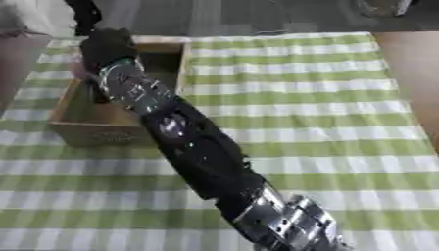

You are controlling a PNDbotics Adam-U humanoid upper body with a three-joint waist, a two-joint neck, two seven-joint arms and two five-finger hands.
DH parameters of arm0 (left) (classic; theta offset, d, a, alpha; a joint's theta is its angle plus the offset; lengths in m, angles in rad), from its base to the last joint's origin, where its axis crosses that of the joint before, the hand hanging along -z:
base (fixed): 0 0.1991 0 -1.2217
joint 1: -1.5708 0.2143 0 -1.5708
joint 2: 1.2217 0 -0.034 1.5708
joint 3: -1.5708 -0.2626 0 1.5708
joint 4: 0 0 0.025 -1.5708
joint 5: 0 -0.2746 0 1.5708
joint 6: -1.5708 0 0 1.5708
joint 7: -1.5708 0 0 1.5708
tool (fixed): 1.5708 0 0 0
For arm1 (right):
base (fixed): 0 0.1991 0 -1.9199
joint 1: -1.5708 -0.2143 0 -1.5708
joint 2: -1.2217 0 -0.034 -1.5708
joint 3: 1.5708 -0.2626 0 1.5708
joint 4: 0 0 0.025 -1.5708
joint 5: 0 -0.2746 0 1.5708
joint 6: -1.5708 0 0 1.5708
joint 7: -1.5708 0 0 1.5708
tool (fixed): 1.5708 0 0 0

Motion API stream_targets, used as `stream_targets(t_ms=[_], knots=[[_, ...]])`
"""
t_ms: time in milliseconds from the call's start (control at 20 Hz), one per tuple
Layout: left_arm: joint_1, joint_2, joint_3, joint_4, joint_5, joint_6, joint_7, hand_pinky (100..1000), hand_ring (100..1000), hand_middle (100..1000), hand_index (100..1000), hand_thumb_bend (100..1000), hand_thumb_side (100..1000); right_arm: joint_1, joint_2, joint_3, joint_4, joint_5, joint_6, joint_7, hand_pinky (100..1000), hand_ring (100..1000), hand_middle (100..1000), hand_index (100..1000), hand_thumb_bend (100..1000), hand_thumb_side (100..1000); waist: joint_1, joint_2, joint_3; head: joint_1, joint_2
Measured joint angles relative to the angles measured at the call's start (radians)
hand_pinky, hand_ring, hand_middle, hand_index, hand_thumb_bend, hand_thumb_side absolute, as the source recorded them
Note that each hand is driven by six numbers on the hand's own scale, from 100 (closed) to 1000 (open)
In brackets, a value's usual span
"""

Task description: Pick up objects on the table and place them in the box.

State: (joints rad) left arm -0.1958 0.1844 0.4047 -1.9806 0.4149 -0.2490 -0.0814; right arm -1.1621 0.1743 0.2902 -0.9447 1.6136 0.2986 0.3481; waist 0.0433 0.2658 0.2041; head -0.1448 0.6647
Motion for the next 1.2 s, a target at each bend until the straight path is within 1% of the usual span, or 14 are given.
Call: stream_targets(t_ms=[150, 300, 450, 550, 600, 700, 800, 900, 950, 1000, 1050, 1100, 1200], knots=[[0.000, 0.000, 0.000, 0.000, 0.002, 0.000, -0.001, 549, 496, 546, 812, 100, 927, 0.002, 0.021, -0.027, 0.021, 0.072, 0.014, -0.012, 783, 787, 520, 671, 100, 365, 0.001, 0.000, 0.000, -0.001, -0.003], [0.000, 0.000, 0.000, 0.000, 0.002, -0.001, -0.002, 548, 495, 545, 812, 100, 926, 0.006, 0.033, -0.047, 0.027, 0.111, 0.024, -0.012, 785, 788, 526, 688, 100, 371, 0.002, 0.002, 0.001, -0.003, -0.007], [0.000, 0.000, 0.000, 0.000, 0.002, -0.001, -0.002, 547, 495, 545, 812, 100, 926, 0.010, 0.038, -0.062, 0.032, 0.124, 0.047, -0.012, 788, 792, 538, 718, 100, 376, 0.004, 0.004, 0.002, -0.004, -0.008], [0.000, 0.000, 0.000, 0.000, 0.002, -0.001, -0.002, 547, 495, 545, 812, 100, 927, 0.010, 0.042, -0.071, 0.034, 0.128, 0.066, -0.011, 791, 797, 554, 752, 100, 402, 0.004, 0.004, 0.003, -0.006, -0.008], [0.000, 0.000, 0.000, 0.000, 0.002, -0.001, -0.002, 547, 495, 545, 812, 100, 927, 0.010, 0.043, -0.075, 0.037, 0.129, 0.076, -0.012, 793, 801, 573, 779, 100, 411, 0.004, 0.004, 0.004, -0.006, -0.008], [0.000, 0.000, 0.000, 0.000, 0.002, 0.000, -0.003, 547, 495, 545, 812, 100, 926, 0.011, 0.046, -0.082, 0.039, 0.128, 0.092, -0.009, 797, 810, 597, 797, 100, 433, 0.004, 0.005, 0.005, -0.007, -0.008], [0.000, 0.000, 0.000, 0.000, 0.002, 0.000, -0.003, 547, 495, 545, 812, 100, 925, 0.011, 0.052, -0.088, 0.044, 0.122, 0.104, -0.002, 802, 819, 612, 808, 100, 433, 0.005, 0.005, 0.005, -0.007, -0.008], [0.000, 0.000, 0.000, 0.000, 0.003, 0.001, -0.004, 547, 495, 545, 812, 100, 925, 0.012, 0.056, -0.093, 0.050, 0.108, 0.114, 0.009, 815, 843, 660, 842, 100, 444, 0.005, 0.005, 0.006, -0.007, -0.009], [0.000, 0.000, 0.000, 0.000, 0.003, 0.001, -0.004, 547, 495, 545, 812, 100, 930, 0.013, 0.059, -0.097, 0.055, 0.100, 0.120, 0.016, 820, 852, 681, 860, 100, 466, 0.005, 0.005, 0.006, -0.008, -0.009], [0.000, 0.000, 0.000, 0.000, 0.003, 0.001, -0.004, 547, 495, 545, 812, 100, 925, 0.013, 0.062, -0.101, 0.058, 0.094, 0.126, 0.022, 823, 857, 688, 872, 100, 519, 0.005, 0.005, 0.006, -0.008, -0.009], [0.000, 0.000, 0.000, 0.000, 0.003, 0.001, -0.004, 547, 495, 545, 812, 100, 925, 0.013, 0.066, -0.106, 0.062, 0.091, 0.134, 0.029, 827, 863, 701, 882, 100, 530, 0.005, 0.005, 0.007, -0.008, -0.009], [0.000, 0.000, 0.000, 0.000, 0.003, 0.001, -0.004, 547, 496, 545, 811, 100, 924, 0.013, 0.069, -0.112, 0.064, 0.088, 0.141, 0.035, 829, 868, 710, 888, 100, 562, 0.005, 0.005, 0.007, -0.008, -0.009], [0.000, 0.000, 0.000, 0.000, 0.003, 0.001, -0.005, 547, 495, 545, 811, 100, 924, 0.012, 0.075, -0.123, 0.070, 0.087, 0.161, 0.043, 840, 890, 746, 920, 100, 687, 0.005, 0.005, 0.009, -0.008, -0.009]])
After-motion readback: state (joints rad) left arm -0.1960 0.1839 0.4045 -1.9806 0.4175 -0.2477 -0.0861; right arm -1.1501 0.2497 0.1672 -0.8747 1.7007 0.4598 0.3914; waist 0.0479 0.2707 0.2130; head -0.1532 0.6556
